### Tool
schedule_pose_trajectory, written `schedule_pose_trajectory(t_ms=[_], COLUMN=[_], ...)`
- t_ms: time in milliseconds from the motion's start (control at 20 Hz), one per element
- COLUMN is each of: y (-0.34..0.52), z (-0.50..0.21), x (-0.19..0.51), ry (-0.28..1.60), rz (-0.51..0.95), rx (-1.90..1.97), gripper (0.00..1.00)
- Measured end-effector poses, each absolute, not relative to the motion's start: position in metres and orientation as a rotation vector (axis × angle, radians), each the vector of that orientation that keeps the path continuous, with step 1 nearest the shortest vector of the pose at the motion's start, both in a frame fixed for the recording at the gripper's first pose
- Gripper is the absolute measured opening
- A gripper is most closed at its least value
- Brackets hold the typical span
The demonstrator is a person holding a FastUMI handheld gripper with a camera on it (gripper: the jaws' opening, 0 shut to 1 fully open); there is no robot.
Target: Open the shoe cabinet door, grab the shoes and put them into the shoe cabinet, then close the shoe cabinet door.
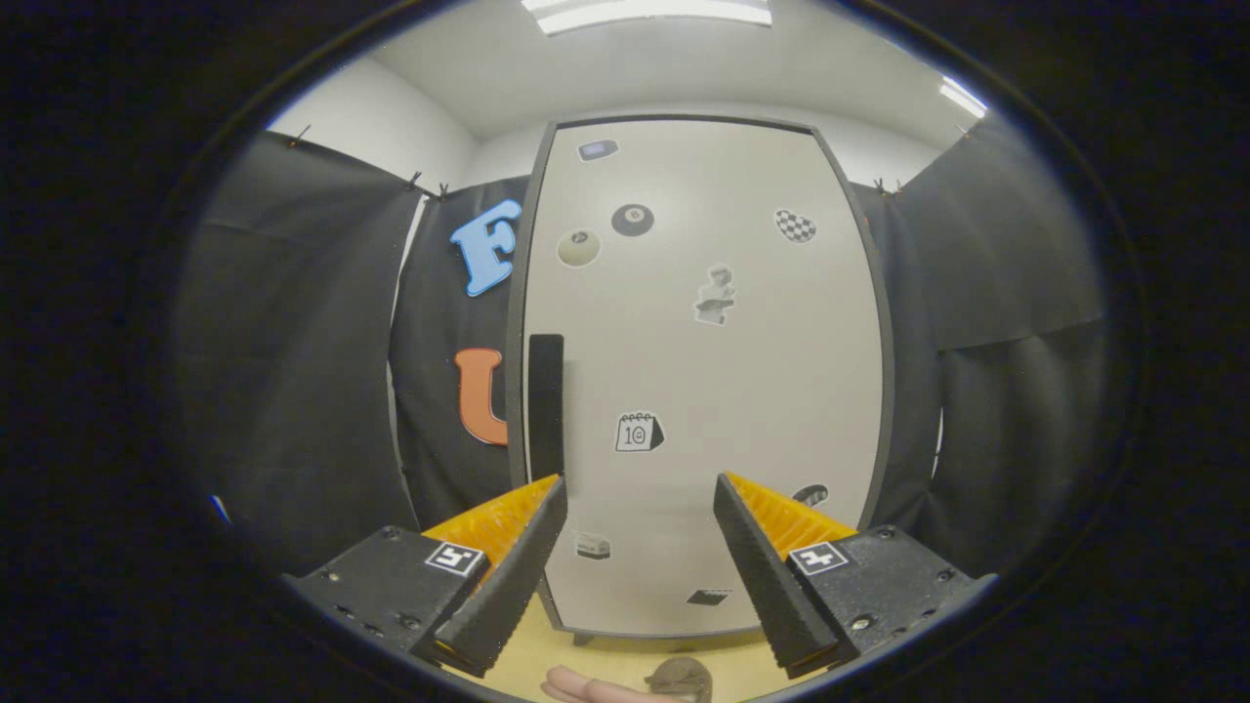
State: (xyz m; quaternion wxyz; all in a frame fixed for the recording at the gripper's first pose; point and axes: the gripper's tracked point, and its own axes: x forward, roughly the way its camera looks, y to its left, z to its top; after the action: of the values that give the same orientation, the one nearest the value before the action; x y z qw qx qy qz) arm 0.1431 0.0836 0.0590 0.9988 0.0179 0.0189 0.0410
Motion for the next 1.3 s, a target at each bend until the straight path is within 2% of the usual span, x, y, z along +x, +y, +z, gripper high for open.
schedule_pose_trajectory(t_ms=[650,950,1050,1150,1250,1300], y=[0.169,0.177,0.172,0.161,0.16,0.16], z=[0.055,0.052,0.051,0.052,0.051,0.05], x=[0.248,0.256,0.259,0.26,0.26,0.261], ry=[0.109,0.141,0.145,0.144,0.155,0.168], rz=[0.229,0.132,0.078,0.031,0.05,0.071], rx=[0.044,-0.036,-0.064,-0.067,-0.043,-0.037], gripper=[0.98,0.96,0.82,0.63,0.4,0.37])
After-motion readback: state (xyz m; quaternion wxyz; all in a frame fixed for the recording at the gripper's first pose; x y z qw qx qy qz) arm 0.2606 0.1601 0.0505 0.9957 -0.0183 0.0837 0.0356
